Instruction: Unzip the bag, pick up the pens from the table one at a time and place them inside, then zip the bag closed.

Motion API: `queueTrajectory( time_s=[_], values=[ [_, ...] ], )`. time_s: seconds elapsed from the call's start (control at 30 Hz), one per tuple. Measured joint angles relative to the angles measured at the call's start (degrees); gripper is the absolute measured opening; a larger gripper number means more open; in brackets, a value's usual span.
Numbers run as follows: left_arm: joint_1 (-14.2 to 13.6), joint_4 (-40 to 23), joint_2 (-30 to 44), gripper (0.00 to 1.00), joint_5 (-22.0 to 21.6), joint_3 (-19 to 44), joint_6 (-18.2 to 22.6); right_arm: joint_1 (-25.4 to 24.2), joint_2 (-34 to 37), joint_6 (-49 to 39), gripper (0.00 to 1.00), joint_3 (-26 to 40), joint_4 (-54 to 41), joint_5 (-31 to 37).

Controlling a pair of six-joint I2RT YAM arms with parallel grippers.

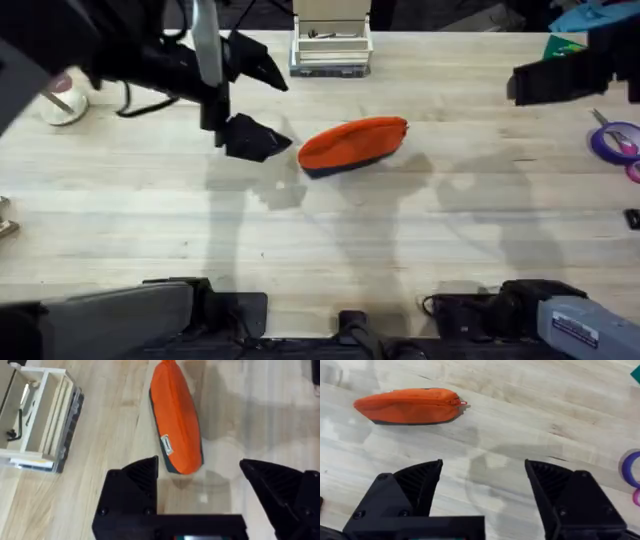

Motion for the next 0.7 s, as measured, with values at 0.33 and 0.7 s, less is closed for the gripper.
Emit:
queueTrajectory(
  time_s=[0.33,0.7],
  values=[
    [0.0,-4.0,-5.3,0.993,-5.6,5.7,-10.0,0.0,-5.4,0.5,0.998,-9.8,3.2,-2.0],
    [0.0,-4.1,-13.6,0.995,-11.2,6.4,-31.0,0.0,-6.5,1.8,0.997,-12.0,4.2,-5.8]
  ],
)
